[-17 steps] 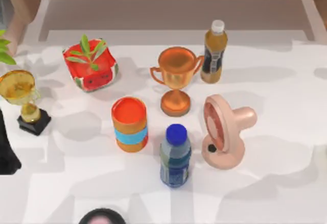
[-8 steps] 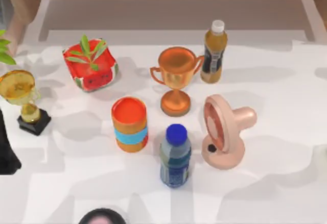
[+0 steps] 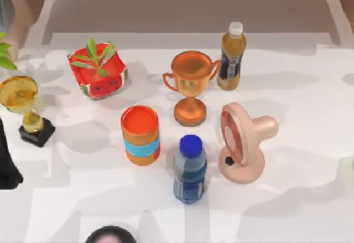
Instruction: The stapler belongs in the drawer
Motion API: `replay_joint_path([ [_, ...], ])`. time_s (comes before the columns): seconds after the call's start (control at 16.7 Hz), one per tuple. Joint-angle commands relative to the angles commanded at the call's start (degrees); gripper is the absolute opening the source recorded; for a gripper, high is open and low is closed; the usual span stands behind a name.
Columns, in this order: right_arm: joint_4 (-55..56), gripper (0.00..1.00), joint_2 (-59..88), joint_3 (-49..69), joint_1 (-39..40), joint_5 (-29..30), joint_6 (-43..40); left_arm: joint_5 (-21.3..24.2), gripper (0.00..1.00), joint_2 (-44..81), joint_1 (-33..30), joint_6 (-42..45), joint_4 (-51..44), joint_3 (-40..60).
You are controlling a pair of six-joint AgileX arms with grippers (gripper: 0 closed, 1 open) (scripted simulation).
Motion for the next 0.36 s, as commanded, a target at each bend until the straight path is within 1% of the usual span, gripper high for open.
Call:
replay_joint_path([
  [0.06,0.0,1.0,0.0,0.0,0.0,0.0,0.0,0.0,1.0,0.0,0.0,0.0,0.0,0.0],
  [0.36,0.0,1.0,0.0,0.0,0.0,0.0,0.0,0.0,1.0,0.0,0.0,0.0,0.0,0.0],
])
